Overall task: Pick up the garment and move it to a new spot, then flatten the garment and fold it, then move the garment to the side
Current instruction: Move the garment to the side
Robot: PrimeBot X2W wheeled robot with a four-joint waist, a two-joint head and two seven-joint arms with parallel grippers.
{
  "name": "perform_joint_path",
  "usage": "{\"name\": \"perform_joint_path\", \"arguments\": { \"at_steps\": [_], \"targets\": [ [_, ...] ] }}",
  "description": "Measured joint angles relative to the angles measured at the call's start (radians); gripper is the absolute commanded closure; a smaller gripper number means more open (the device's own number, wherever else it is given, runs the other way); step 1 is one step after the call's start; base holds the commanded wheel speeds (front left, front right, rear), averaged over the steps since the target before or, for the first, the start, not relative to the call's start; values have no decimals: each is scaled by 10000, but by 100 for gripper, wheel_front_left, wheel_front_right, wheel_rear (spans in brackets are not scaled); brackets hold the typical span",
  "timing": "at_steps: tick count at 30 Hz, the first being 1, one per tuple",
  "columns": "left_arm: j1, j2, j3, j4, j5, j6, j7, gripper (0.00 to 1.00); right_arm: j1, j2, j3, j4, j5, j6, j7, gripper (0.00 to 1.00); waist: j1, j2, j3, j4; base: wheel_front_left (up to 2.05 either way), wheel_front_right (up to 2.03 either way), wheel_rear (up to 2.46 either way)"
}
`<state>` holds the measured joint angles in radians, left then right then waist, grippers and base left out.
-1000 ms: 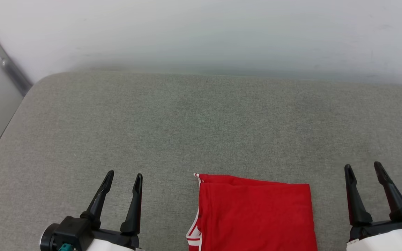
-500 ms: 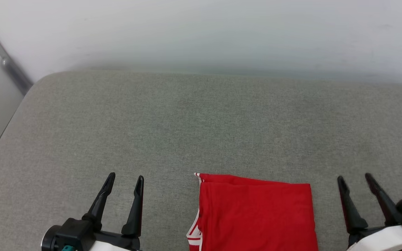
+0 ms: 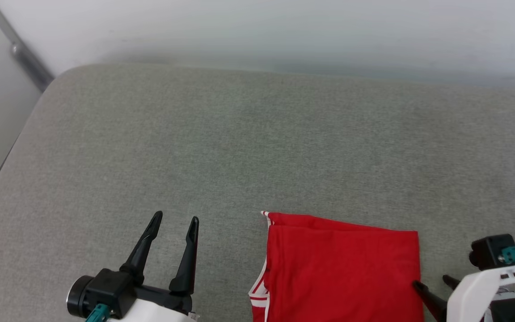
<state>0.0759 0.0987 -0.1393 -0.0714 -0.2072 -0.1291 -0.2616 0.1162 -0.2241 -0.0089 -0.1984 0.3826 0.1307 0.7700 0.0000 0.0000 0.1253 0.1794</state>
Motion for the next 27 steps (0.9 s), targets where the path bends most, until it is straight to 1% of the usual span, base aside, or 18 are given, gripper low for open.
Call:
{"name": "perform_joint_path", "arguments": {
  "at_steps": [3, 8, 12, 17, 18, 19, 20, 24, 27],
  "targets": [
    [-130, -29, -115, 31, -10, 0, 0, 0, -259, 408, -115, 54, -171, 0, 1022, 0, 0, 0, 186, 199, 0, 0, 0],
    [-314, -40, -247, 98, -71, 0, 0, 0, -493, 890, -330, 579, -665, 2, 1900, 0, 0, 0, 463, 587, 0, 0, 0],
    [-413, -54, -328, 128, -77, 0, 0, 0, -613, 1070, -393, 1016, -826, 0, 1987, 0, 0, 0, 650, 879, 0, 0, 0],
    [-454, -65, -355, 155, -79, 0, 0, 0, -761, 1093, -280, 1457, -1001, -2, 1710, 0, -1, 0, 814, 1108, 0, 0, 0],
    [-458, -69, -360, 167, -79, 0, 0, 0, -793, 1035, -155, 1513, -1047, -19, 1624, 51, -1, 0, 830, 1134, 0, 0, 0],
    [-465, -75, -368, 178, -79, 0, 0, 0, -819, 982, -65, 1576, -1068, -17, 1469, 82, -1, 0, 839, 1152, 0, 0, 0],
    [-477, -77, -370, 198, -75, 0, 0, 0, -848, 951, -12, 1657, -1074, -17, 1290, 100, -1, 0, 835, 1158, 0, 0, 0],
    [-488, -105, -378, 249, -69, 0, 0, 0, -1086, 780, 435, 1937, -1103, 2, 865, 100, -1, 0, 751, 1070, 0, 0, 0],
    [-486, -127, -385, 249, -71, 0, 0, 0, -1243, 334, 951, 1925, -1319, 12, 650, 100, 0, 0, 685, 868, 0, 0, 0]
  ]
}}
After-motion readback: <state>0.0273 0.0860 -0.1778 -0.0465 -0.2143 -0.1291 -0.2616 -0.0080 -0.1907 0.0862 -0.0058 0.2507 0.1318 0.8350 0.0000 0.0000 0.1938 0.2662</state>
